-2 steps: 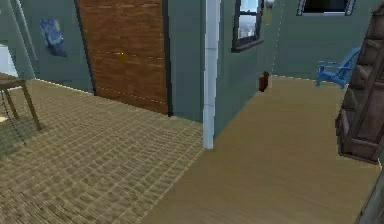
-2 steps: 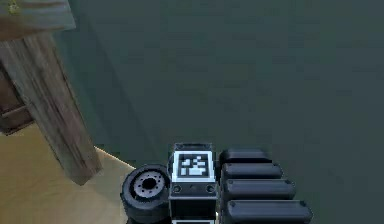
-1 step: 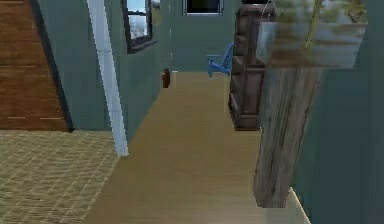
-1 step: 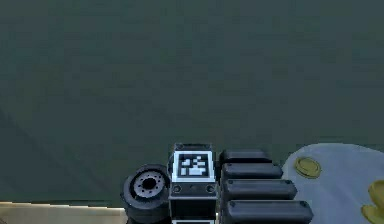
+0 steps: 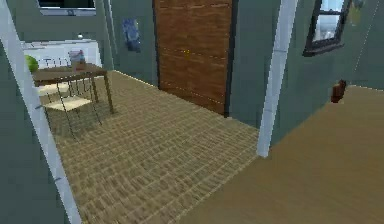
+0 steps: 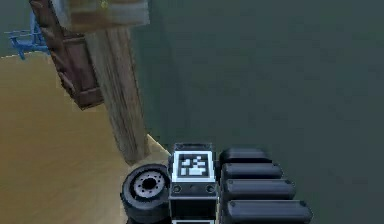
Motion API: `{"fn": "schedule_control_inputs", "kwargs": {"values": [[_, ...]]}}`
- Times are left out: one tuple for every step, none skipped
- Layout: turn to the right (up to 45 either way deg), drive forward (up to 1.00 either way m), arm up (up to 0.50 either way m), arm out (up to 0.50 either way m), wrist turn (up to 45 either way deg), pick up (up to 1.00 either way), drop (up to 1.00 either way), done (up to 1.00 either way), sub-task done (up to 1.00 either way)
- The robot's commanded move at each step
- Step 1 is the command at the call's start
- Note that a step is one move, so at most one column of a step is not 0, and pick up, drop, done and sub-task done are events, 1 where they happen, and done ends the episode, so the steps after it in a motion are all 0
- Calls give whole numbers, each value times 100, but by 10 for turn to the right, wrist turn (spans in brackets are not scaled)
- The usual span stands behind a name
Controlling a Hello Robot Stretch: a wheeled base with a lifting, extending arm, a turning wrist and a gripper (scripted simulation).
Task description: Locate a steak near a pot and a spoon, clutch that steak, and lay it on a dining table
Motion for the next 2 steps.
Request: {"fn": "schedule_control_inputs", "kwargs": {"values": [[-450,0,0,0,0,0,0,0,0],[-360,0,0,0,0,0,0,0,0]]}}
